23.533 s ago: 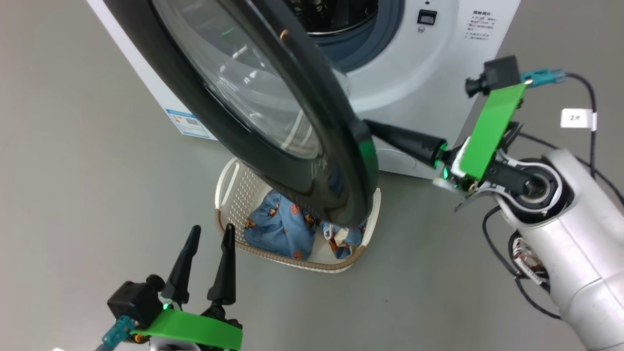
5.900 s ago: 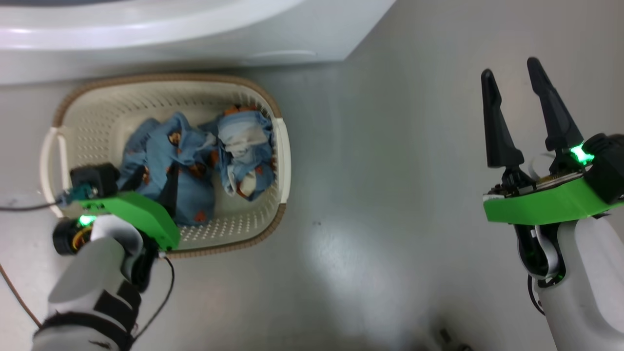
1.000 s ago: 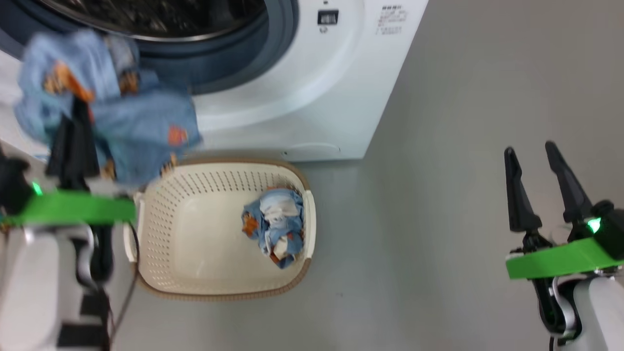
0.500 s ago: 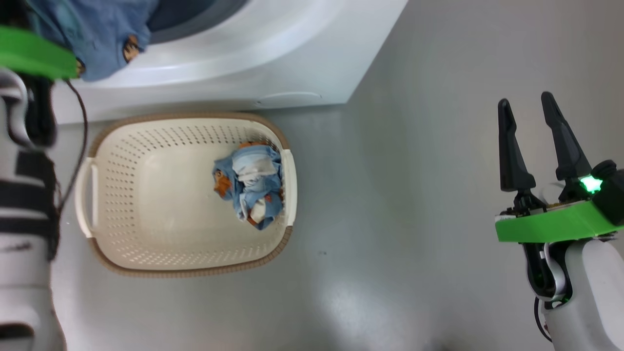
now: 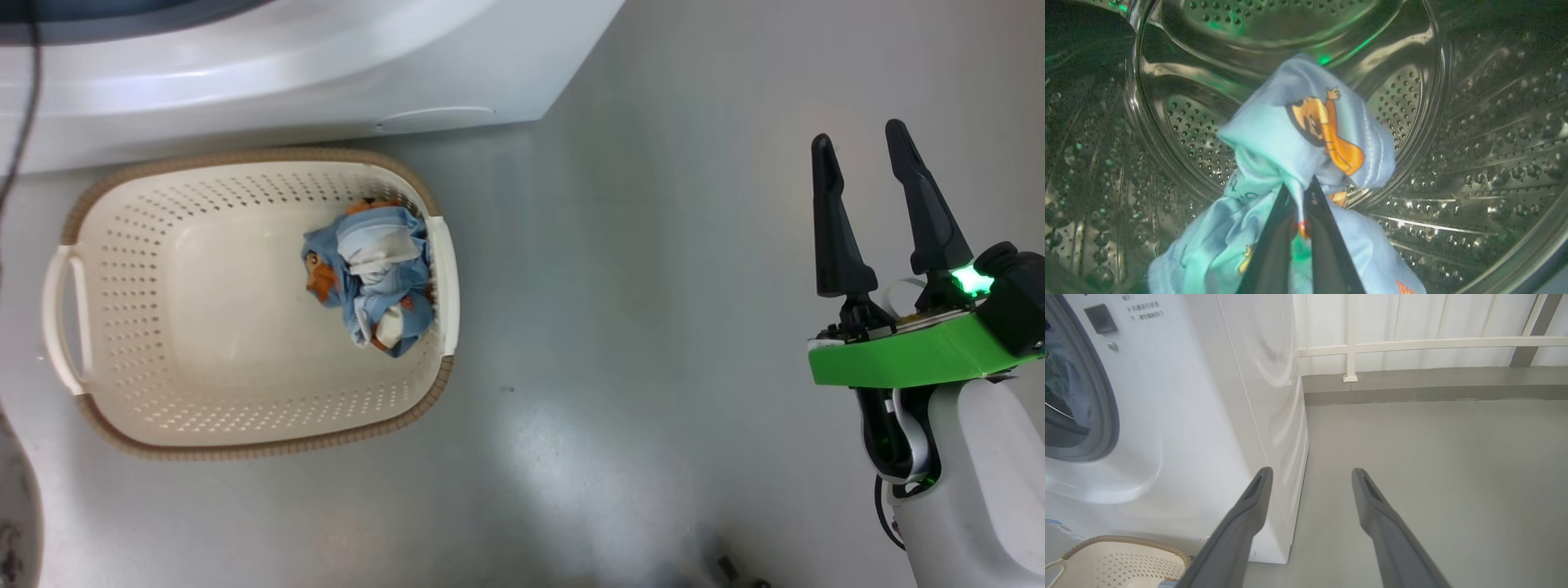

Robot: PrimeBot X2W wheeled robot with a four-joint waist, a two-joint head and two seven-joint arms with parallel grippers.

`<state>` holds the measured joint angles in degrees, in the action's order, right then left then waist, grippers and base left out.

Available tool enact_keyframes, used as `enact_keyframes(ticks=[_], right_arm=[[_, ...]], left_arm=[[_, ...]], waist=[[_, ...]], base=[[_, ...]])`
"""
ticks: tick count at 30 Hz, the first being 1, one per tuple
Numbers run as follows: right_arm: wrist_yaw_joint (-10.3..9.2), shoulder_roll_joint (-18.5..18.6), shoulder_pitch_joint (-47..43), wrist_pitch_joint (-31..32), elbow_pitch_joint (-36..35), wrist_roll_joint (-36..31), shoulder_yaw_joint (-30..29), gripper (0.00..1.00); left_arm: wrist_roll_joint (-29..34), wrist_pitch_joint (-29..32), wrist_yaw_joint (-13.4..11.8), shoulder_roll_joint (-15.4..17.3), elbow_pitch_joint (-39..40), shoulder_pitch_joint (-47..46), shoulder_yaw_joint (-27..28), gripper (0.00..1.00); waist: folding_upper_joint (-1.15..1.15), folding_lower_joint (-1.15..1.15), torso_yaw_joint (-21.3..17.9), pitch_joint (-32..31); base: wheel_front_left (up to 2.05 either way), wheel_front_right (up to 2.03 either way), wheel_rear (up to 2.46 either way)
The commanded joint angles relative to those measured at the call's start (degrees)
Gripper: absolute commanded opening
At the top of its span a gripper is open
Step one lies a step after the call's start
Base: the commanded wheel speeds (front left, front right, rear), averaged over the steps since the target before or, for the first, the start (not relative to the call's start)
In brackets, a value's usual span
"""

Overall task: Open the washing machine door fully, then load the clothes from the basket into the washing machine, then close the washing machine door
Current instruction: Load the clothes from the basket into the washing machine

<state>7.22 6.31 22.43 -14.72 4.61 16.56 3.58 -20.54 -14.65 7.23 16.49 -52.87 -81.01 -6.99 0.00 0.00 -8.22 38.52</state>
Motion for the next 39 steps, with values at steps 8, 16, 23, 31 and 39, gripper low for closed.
enact_keyframes(ticks=[8,16,23,31,39], right_arm=[[0.26,-0.22,-0.31,-0.28,-1.30,0.23,1.32,1.00],[0.26,0.15,-0.43,-0.28,-1.19,0.12,1.49,1.00],[0.26,0.86,-0.68,-0.28,-1.00,-0.04,1.57,1.00],[0.26,2.03,-1.13,-0.28,-1.00,-0.36,1.54,1.00],[0.26,3.87,-1.98,-0.28,-0.61,-0.41,1.15,1.00]], left_arm=[[2.75,-0.35,-0.09,2.67,0.79,0.96,3.65,1.00],[3.50,-0.35,0.09,1.97,-1.39,3.12,4.59,1.00],[3.67,-0.35,0.19,1.07,-2.60,5.86,5.36,1.00],[3.21,-0.35,0.24,-0.98,1.25,12.81,6.16,1.00],[2.35,-0.35,0.24,-3.50,9.13,24.45,7.52,1.00]], waist=[[0.00,0.00,-0.86,0.90],[0.00,0.00,-0.39,0.06],[0.00,0.00,0.06,-1.69],[0.00,0.00,1.30,-4.52],[0.00,0.00,3.35,-8.33]], base=[[0.00,0.00,0.00],[0.00,0.00,0.00],[0.00,0.00,0.00],[0.00,0.00,0.00],[0.00,0.00,0.00]])
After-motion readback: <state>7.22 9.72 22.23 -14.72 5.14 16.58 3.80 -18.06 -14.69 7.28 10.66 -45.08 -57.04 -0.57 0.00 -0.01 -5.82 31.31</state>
